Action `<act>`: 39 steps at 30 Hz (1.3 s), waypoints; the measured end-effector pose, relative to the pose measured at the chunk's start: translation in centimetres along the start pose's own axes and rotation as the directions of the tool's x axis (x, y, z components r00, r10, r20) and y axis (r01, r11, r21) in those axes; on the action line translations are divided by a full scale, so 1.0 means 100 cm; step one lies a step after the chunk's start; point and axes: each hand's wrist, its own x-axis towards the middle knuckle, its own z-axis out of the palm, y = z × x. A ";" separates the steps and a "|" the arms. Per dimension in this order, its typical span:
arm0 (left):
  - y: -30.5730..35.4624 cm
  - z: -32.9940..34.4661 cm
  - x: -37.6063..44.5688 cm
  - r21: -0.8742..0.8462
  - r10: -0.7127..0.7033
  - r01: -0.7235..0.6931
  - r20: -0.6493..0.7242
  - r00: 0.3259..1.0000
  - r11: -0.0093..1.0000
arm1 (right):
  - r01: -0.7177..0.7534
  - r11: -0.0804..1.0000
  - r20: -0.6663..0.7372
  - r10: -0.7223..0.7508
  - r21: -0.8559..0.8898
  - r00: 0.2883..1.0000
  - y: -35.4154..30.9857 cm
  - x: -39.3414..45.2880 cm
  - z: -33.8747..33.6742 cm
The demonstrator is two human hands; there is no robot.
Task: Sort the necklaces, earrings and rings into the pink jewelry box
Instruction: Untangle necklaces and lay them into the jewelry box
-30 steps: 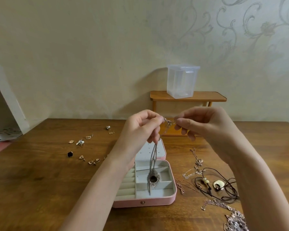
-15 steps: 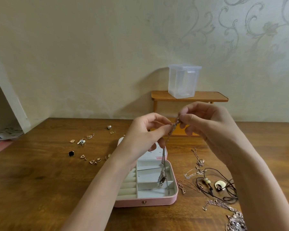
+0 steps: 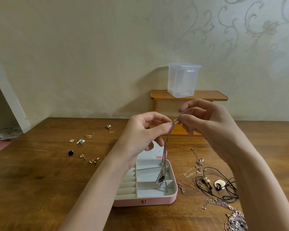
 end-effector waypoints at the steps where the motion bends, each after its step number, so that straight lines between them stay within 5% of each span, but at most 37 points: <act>1: 0.001 0.000 0.000 -0.053 -0.024 0.025 0.021 0.999 0.998 | -0.014 1.000 0.029 0.014 0.014 0.999 -0.001 -0.001 -0.001; 4: 0.005 0.000 -0.001 -0.266 -0.117 0.148 0.129 0.985 0.952 | 0.001 0.999 0.135 -0.007 0.044 0.991 -0.001 -0.002 -0.001; 8: 0.006 0.000 -0.002 -0.378 -0.188 0.230 0.145 0.971 0.897 | 0.077 0.986 0.188 -0.048 -0.149 0.981 -0.001 -0.001 0.001; 18: 0.002 0.000 -0.001 -0.093 -0.064 0.063 -0.004 0.998 0.994 | 0.115 0.930 0.057 -0.101 -0.350 0.993 0.009 0.005 0.005; 24: 0.002 -0.003 -0.002 -0.035 -0.061 0.061 0.010 0.998 0.998 | 0.110 0.903 0.131 -0.061 -0.415 0.990 0.010 0.004 0.004; 32: 0.000 -0.002 0.000 -0.149 -0.168 0.193 0.164 0.972 0.970 | -0.034 0.999 0.247 0.031 0.011 0.969 0.015 0.003 -0.002; 39: 0.002 -0.005 0.002 -0.374 -0.197 0.258 0.196 0.961 0.891 | -0.094 0.984 0.226 0.059 0.148 0.972 0.018 0.005 -0.005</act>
